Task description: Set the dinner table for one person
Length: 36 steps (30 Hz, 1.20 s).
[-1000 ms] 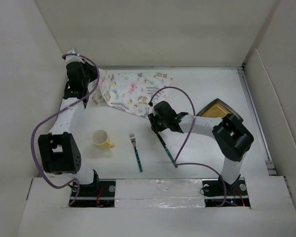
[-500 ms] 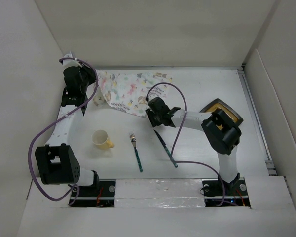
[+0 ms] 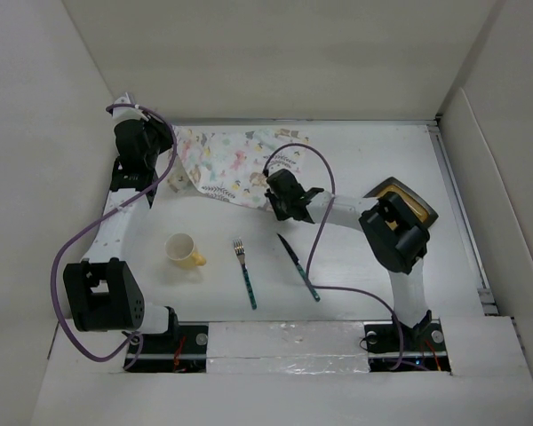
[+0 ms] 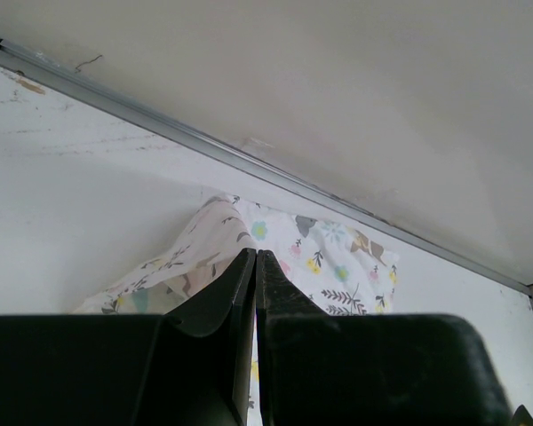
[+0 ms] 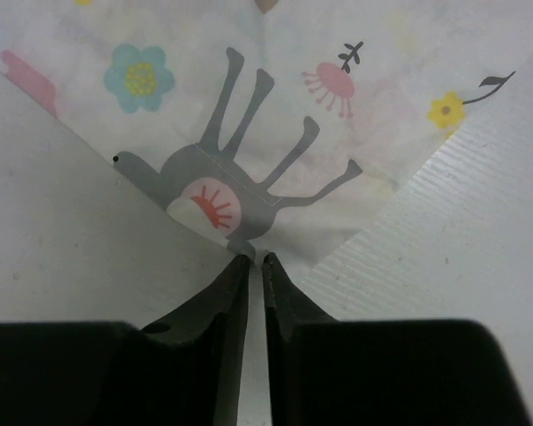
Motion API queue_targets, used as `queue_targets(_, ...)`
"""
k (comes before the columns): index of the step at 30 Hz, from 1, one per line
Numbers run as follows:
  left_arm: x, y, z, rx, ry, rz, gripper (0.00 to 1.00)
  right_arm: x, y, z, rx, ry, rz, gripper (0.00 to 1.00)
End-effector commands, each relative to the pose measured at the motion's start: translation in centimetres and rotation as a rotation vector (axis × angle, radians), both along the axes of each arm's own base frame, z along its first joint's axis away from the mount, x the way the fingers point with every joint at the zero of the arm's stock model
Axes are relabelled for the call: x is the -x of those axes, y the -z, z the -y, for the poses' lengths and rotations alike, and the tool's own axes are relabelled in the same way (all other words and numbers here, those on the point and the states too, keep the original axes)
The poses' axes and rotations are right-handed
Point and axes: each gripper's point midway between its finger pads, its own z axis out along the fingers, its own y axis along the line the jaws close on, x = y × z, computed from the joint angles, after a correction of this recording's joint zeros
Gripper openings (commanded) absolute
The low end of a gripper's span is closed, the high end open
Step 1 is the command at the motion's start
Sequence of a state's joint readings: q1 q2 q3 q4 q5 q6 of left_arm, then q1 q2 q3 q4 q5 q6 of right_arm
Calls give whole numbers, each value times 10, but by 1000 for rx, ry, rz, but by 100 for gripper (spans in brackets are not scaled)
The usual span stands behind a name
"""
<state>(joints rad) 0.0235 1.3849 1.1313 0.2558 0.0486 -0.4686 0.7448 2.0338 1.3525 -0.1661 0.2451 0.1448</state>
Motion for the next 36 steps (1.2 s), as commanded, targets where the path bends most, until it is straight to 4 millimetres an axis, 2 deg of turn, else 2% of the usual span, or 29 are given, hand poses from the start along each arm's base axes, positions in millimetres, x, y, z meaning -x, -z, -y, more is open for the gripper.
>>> queue_targets(1,2,-22,1,-8,9,75,0,-3,11,10,-11,28,-22,15)
queue_targets(5,2,-21,2,-4,13,71,0,-5,6,13,-38,45,-11,1)
queue_targets(9,3,-24,3,-1,18,78,0,-12,-21,21,-83,92,57,0)
queue_targets(10,3,-25,3,-1,15,81,0,-13,-38,22,-103,103,86,0)
queue_targets(11,5,-29,3,-1,18,87,0,-20,-69,36,-132,153,146,0)
queue_targets(12,5,-29,3,-1,18,87,0,-20,-70,36,-133,154,147,0)
queue_targets(14,8,-35,2,-7,11,94,0,-21,-95,45,-162,181,190,0)
queue_targets(15,12,-43,0,-13,0,111,0,-22,-122,55,-193,200,237,0)
queue_targets(17,18,-56,-1,-24,-2,140,0,-20,-150,67,-214,229,284,0)
queue_targets(18,24,-67,-2,-28,-10,166,0,-18,-175,78,-234,252,329,0)
queue_targets(20,30,-73,-3,-32,-13,186,0,-18,-191,87,-253,259,363,0)
queue_targets(21,32,-76,-2,-30,-12,195,0,-19,-193,86,-282,219,343,0)
queue_targets(24,30,-74,-1,-25,-3,189,0,-14,-172,75,-264,179,241,0)
queue_targets(25,29,-70,-1,-24,-3,180,0,-13,-165,68,-275,176,236,5)
queue_targets(26,28,-68,0,-20,-3,176,0,-14,-142,69,-252,185,206,20)
queue_targets(28,25,-61,0,-15,0,160,0,-14,-124,57,-256,164,179,34)
queue_targets(29,24,-60,1,-12,1,157,0,-16,-104,48,-234,153,140,41)
queue_targets(33,22,-54,0,-12,-2,148,0,-20,-70,37,-205,141,87,46)
queue_targets(34,22,-54,0,-10,0,147,0,-23,-68,33,-219,143,88,46)
queue_targets(36,23,-55,0,-13,2,150,0,-27,-54,34,-210,156,59,52)
